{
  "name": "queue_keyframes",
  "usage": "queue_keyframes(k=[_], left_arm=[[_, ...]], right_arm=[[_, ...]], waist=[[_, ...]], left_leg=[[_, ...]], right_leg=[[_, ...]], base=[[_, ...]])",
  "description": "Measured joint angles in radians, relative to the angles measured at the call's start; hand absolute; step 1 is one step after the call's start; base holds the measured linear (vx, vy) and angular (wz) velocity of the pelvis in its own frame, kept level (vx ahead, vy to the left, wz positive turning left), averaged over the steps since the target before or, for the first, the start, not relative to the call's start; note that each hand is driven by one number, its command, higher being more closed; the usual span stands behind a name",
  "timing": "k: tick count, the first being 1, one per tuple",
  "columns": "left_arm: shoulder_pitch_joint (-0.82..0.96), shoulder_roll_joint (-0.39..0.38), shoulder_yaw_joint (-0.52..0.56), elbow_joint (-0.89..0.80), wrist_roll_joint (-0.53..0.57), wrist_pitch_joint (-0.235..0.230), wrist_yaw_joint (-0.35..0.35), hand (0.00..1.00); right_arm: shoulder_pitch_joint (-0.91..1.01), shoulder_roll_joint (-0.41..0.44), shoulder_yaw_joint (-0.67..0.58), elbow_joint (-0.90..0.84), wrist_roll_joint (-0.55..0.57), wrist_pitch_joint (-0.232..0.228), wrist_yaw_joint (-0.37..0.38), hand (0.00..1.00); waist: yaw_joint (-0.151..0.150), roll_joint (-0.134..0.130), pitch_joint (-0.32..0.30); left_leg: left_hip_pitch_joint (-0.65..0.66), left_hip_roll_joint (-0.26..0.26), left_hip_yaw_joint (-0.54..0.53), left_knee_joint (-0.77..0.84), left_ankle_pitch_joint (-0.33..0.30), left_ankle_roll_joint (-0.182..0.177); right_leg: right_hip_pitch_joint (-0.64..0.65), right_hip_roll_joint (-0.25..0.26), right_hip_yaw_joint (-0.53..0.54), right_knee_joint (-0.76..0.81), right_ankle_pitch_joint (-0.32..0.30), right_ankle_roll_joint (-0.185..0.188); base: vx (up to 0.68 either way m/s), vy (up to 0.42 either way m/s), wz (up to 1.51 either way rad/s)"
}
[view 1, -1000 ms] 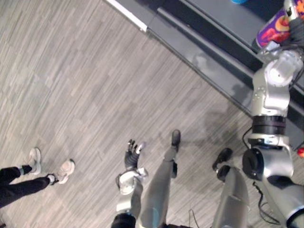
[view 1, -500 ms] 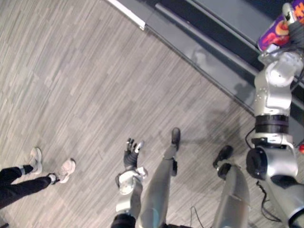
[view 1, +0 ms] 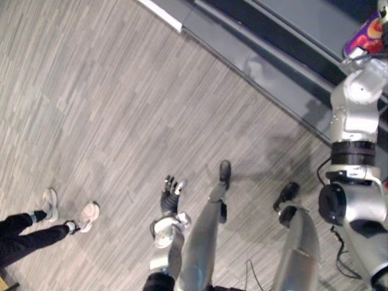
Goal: Put the gum and the chips on the shelf.
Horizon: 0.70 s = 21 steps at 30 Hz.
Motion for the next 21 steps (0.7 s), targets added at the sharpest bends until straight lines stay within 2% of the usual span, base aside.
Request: queue_keyframes(k=[3, 7, 20, 21], left_arm=[[0.0, 0.0, 0.0, -0.022, 0.0, -0.006, 0.0, 0.0], [0.0, 0.0, 0.001, -0.023, 0.0, -0.007, 0.0, 0.0], [0.0, -0.001, -0.004, -0.025, 0.0, -0.007, -0.002, 0.0], [0.0, -0.001, -0.005, -0.025, 0.0, -0.007, -0.002, 0.0]], right_arm=[[-0.015, -0.005, -0.019, 0.0, -0.012, 0.003, -0.023, 1.0], [-0.016, -0.031, -0.018, 0.0, -0.022, 0.003, -0.023, 1.0], [-0.032, -0.031, -0.014, -0.009, -0.02, -0.017, -0.016, 1.0], [-0.031, -0.031, -0.014, -0.008, -0.02, -0.018, -0.016, 0.0]], waist=[[0.001, 0.002, 0.001], [0.002, 0.008, 0.004], [0.004, 0.011, 0.005], [0.004, 0.011, 0.005]], left_leg=[[-0.001, -0.002, 0.0, 0.0, 0.0, 0.0], [-0.01, -0.007, -0.001, 0.0, 0.0, 0.0], [-0.032, -0.009, 0.004, 0.001, 0.009, 0.003], [-0.032, -0.008, 0.004, 0.001, 0.009, 0.003]], right_leg=[[-0.001, -0.002, 0.0, 0.001, 0.0, 0.0], [-0.011, -0.007, 0.001, 0.004, 0.0, 0.0], [-0.041, -0.008, 0.01, 0.013, 0.0, 0.0], [-0.041, -0.008, 0.011, 0.013, 0.0, 0.0]], base=[[0.0, -0.039, 0.02], [0.0, -0.016, 0.02], [-0.02, -0.039, 0.0], [-0.01, -0.045, -0.01]])
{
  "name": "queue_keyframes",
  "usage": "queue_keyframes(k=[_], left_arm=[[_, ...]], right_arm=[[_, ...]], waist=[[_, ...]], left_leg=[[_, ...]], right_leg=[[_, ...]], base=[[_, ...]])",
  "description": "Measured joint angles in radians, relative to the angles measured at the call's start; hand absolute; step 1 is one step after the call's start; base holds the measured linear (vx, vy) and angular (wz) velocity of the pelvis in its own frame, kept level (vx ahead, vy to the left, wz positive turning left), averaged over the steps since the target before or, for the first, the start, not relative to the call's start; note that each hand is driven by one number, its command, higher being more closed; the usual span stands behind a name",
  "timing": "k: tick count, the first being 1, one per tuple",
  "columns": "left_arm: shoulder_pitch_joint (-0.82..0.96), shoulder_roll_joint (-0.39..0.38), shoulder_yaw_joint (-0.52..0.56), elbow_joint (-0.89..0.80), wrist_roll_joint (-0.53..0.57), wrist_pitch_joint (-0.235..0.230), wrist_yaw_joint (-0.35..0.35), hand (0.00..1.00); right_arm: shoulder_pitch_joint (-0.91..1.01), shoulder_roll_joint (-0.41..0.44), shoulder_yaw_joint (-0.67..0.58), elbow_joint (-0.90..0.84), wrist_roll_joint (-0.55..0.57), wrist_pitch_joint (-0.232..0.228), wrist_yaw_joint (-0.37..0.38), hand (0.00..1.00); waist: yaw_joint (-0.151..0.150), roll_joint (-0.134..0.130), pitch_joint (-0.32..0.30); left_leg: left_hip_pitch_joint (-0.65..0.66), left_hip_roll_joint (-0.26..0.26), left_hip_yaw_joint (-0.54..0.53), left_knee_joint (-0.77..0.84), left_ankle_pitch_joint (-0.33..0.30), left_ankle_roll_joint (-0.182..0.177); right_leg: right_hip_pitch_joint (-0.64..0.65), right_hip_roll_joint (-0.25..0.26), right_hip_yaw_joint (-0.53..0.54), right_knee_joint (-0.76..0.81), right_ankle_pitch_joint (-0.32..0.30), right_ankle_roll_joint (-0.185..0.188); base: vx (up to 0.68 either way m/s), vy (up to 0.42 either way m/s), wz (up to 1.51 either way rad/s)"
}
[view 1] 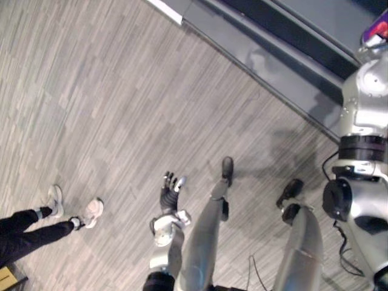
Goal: Put the gum and the chips on the shelf.
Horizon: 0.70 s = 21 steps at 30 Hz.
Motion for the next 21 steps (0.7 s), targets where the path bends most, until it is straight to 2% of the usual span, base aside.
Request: queue_keyframes(k=[9, 17, 21], left_arm=[[0.0, 0.0, -0.001, 0.0, 0.0, 0.0, -0.009, 0.0], [0.0, 0.0, -0.002, 0.002, 0.0, 0.0, -0.014, 0.0], [0.0, 0.0, -0.004, 0.007, 0.0, 0.0, -0.014, 0.0]], right_arm=[[0.003, 0.006, 0.039, 0.044, 0.002, -0.004, 0.02, 0.0], [0.033, 0.018, 0.051, 0.072, 0.002, -0.005, 0.021, 0.0], [0.059, 0.052, 0.047, 0.078, 0.003, -0.009, 0.021, 0.0]], waist=[[0.0, 0.0, 0.0], [0.012, 0.0, -0.001], [0.013, 0.0, -0.001]], left_leg=[[0.001, 0.006, 0.004, 0.004, 0.0, 0.0], [0.004, 0.029, 0.014, 0.018, -0.007, -0.008], [0.01, 0.033, 0.02, 0.019, -0.008, -0.009]], right_leg=[[0.001, 0.007, 0.004, -0.004, 0.001, -0.001], [0.008, 0.032, 0.008, -0.018, 0.003, -0.004], [0.008, 0.037, 0.014, -0.018, 0.003, -0.005]], base=[[-0.01, -0.036, -0.02], [-0.02, -0.053, -0.08], [-0.02, -0.048, -0.05]])
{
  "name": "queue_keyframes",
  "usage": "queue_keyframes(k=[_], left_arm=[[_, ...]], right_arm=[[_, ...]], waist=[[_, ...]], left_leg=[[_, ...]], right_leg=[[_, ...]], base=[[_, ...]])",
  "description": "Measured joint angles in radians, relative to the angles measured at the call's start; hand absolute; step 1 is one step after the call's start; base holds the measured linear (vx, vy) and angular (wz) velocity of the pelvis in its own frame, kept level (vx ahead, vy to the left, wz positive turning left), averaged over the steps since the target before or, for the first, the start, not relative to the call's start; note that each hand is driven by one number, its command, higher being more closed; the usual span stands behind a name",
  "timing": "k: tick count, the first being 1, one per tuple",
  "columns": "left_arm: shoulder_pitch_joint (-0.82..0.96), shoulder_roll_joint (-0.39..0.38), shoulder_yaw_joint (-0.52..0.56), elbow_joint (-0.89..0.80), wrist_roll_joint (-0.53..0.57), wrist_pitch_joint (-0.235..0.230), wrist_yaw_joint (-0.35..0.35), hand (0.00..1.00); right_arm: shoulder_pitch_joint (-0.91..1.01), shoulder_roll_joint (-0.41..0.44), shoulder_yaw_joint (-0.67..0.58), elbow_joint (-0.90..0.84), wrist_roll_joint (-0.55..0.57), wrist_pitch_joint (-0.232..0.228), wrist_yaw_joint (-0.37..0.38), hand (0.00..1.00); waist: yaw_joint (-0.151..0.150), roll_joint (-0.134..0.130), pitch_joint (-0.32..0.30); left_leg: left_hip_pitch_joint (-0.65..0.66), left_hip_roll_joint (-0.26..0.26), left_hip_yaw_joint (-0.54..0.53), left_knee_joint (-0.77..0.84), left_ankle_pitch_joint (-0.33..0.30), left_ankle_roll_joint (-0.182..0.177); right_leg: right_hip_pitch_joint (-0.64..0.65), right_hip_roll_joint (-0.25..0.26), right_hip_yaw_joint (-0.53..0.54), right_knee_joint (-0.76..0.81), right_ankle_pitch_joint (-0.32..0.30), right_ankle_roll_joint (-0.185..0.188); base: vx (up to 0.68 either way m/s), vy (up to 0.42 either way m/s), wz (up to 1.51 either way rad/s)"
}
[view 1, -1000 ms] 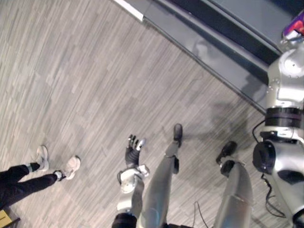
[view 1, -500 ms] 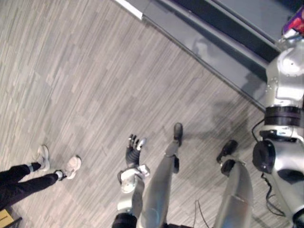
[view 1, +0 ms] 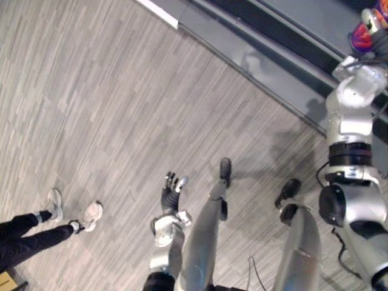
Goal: Put the gum and the chips on the shelf.
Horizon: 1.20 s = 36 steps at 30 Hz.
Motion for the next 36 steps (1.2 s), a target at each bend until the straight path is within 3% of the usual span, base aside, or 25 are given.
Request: queue_keyframes(k=[15, 24, 29, 32, 36], left_arm=[[0.0, 0.001, -0.01, 0.034, 0.0, 0.0, -0.003, 0.0], [0.0, 0.001, -0.011, 0.111, 0.0, 0.003, -0.009, 0.0], [-0.001, 0.0, 0.013, 0.221, 0.009, 0.011, -0.027, 0.0], [-0.002, 0.001, 0.061, 0.319, 0.023, 0.029, -0.029, 0.0], [-0.004, 0.004, 0.097, 0.389, 0.082, 0.041, -0.034, 0.0]], right_arm=[[0.031, 0.039, 0.021, 0.033, 0.019, -0.024, 0.017, 0.0], [0.156, 0.122, 0.076, 0.039, 0.022, -0.055, 0.023, 0.0], [0.328, 0.216, 0.115, 0.039, 0.021, -0.054, 0.062, 0.0], [0.457, 0.287, 0.132, 0.039, 0.021, -0.053, 0.09, 0.0], [0.56, 0.317, 0.156, 0.039, 0.019, -0.053, 0.137, 0.0]], waist=[[0.005, -0.002, -0.003], [-0.019, -0.012, -0.009], [-0.024, -0.036, -0.033], [-0.047, -0.053, -0.042], [-0.057, -0.07, -0.051]], left_leg=[[0.019, 0.022, 0.009, -0.004, -0.001, -0.001], [0.084, 0.049, 0.032, 0.0, -0.018, -0.007], [0.137, 0.085, 0.063, 0.066, -0.077, -0.009], [0.19, 0.116, 0.086, 0.122, -0.13, -0.012], [0.245, 0.143, 0.099, 0.161, -0.172, -0.016]], right_leg=[[0.024, 0.028, 0.001, -0.034, 0.016, -0.007], [0.098, 0.063, 0.011, -0.086, 0.037, -0.007], [0.174, 0.102, 0.034, -0.127, 0.047, -0.004], [0.249, 0.133, 0.05, -0.159, 0.05, 0.002], [0.321, 0.161, 0.064, -0.19, 0.053, 0.006]], base=[[-0.02, -0.052, -0.04], [0.0, -0.054, -0.13], [0.04, -0.047, -0.3], [0.06, -0.021, -0.31], [0.07, -0.005, -0.28]])
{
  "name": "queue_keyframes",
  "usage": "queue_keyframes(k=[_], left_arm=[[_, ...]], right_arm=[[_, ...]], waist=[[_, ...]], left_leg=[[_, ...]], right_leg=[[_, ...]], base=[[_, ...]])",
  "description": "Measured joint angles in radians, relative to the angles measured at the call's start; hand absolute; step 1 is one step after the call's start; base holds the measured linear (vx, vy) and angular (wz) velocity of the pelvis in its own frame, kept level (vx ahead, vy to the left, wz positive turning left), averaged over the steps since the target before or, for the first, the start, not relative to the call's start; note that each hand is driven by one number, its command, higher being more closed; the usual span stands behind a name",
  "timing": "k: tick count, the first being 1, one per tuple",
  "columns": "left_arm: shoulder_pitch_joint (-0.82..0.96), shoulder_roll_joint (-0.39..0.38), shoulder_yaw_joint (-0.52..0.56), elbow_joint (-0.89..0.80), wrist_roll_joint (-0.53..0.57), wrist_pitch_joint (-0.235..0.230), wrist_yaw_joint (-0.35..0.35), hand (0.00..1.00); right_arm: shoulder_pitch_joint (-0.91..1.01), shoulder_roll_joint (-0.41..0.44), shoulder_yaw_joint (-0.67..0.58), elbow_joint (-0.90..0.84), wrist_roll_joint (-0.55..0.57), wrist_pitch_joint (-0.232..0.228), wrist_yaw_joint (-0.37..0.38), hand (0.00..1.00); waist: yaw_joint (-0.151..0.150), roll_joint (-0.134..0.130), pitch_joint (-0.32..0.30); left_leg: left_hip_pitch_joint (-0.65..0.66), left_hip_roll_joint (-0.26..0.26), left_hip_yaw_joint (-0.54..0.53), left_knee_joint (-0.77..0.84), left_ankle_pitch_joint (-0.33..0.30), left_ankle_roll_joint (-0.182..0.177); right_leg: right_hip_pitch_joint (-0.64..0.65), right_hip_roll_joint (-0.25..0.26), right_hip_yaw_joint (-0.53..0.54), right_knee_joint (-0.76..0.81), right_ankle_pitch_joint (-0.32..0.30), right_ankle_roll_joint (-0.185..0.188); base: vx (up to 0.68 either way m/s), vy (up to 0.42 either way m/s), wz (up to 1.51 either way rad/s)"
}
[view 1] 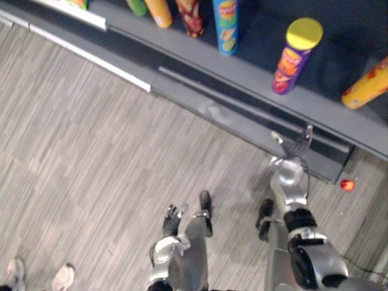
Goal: Put the gum and the chips on the shelf.
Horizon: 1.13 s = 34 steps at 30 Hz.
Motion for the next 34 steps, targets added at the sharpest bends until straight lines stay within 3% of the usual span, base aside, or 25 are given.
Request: queue_keyframes(k=[4, 7, 10, 15, 17, 19, 24, 27, 29, 34], left_arm=[[-0.004, 0.025, 0.049, 0.087, 0.083, 0.009, -0.01, 0.0], [-0.01, 0.051, 0.087, 0.186, 0.173, 0.031, -0.017, 0.0], [0.006, 0.065, 0.138, 0.257, 0.243, 0.052, -0.026, 0.0], [0.061, 0.068, 0.195, 0.281, 0.269, 0.071, -0.033, 0.0], [0.074, 0.073, 0.213, 0.281, 0.284, 0.071, -0.037, 0.0], [0.102, 0.075, 0.249, 0.314, 0.283, 0.071, -0.04, 0.0], [0.124, 0.074, 0.272, 0.319, 0.283, 0.071, -0.061, 0.0], [0.13, 0.059, 0.327, 0.329, 0.28, 0.071, -0.069, 0.0], [0.135, 0.035, 0.391, 0.346, 0.267, 0.071, -0.072, 0.0], [0.151, -0.004, 0.424, 0.349, 0.2, 0.073, -0.095, 0.0]], right_arm=[[0.115, 0.028, 0.032, -0.011, -0.005, -0.003, 0.065, 0.0], [0.224, 0.026, 0.052, -0.011, -0.028, -0.005, 0.135, 0.0], [0.398, -0.006, 0.071, -0.011, -0.046, -0.005, 0.237, 0.0], [0.604, -0.033, 0.069, 0.013, -0.062, -0.002, 0.374, 0.0], [0.637, -0.038, 0.066, 0.066, -0.061, -0.003, 0.414, 0.0], [0.677, -0.037, 0.022, 0.271, -0.037, 0.0, 0.486, 0.0], [0.683, -0.038, -0.047, 0.351, -0.018, -0.004, 0.497, 0.0], [0.65, -0.021, -0.221, 0.494, 0.038, 0.018, 0.497, 0.0], [0.679, -0.019, -0.261, 0.529, 0.094, 0.044, 0.496, 0.0], [0.717, -0.002, -0.326, 0.532, 0.199, 0.047, 0.503, 0.0]], waist=[[-0.023, -0.031, -0.026], [-0.051, -0.056, -0.09], [-0.078, -0.083, -0.154], [-0.111, -0.095, -0.23], [-0.115, -0.099, -0.247], [-0.122, -0.105, -0.286], [-0.124, -0.104, -0.303], [-0.12, -0.103, -0.314], [-0.12, -0.093, -0.33], [-0.122, -0.07, -0.352]], left_leg=[[0.096, 0.026, 0.026, -0.007, -0.028, -0.007], [0.133, 0.026, 0.042, -0.043, -0.03, -0.006], [0.233, -0.003, 0.073, -0.16, 0.001, -0.002], [0.349, -0.04, 0.097, -0.264, 0.02, 0.003], [0.375, -0.044, 0.1, -0.28, 0.021, 0.003], [0.433, -0.052, 0.111, -0.318, 0.029, 0.004], [0.467, -0.062, 0.12, -0.359, 0.045, 0.003], [0.517, -0.068, 0.12, -0.392, 0.049, 0.002], [0.546, -0.075, 0.13, -0.414, 0.051, 0.004], [0.569, -0.079, 0.146, -0.423, 0.049, 0.005]], right_leg=[[0.106, 0.036, 0.02, -0.08, 0.023, 0.006], [0.161, 0.059, 0.035, -0.186, 0.072, 0.014], [0.27, 0.065, 0.056, -0.348, 0.143, 0.029], [0.366, 0.056, 0.068, -0.427, 0.162, 0.045], [0.388, 0.055, 0.07, -0.439, 0.163, 0.045], [0.431, 0.054, 0.085, -0.457, 0.165, 0.049], [0.442, 0.053, 0.093, -0.467, 0.167, 0.052], [0.486, 0.052, 0.09, -0.484, 0.168, 0.052], [0.504, 0.047, 0.092, -0.49, 0.168, 0.053], [0.522, 0.042, 0.092, -0.491, 0.166, 0.053]], base=[[0.09, 0.011, -0.28], [0.12, 0.047, -0.23], [0.16, 0.076, -0.15], [0.11, 0.046, -0.08], [0.05, 0.023, -0.02], [0.03, 0.029, -0.12], [-0.01, 0.006, -0.07], [0.03, 0.007, 0.04], [0.05, 0.021, -0.07], [0.02, 0.001, -0.06]])
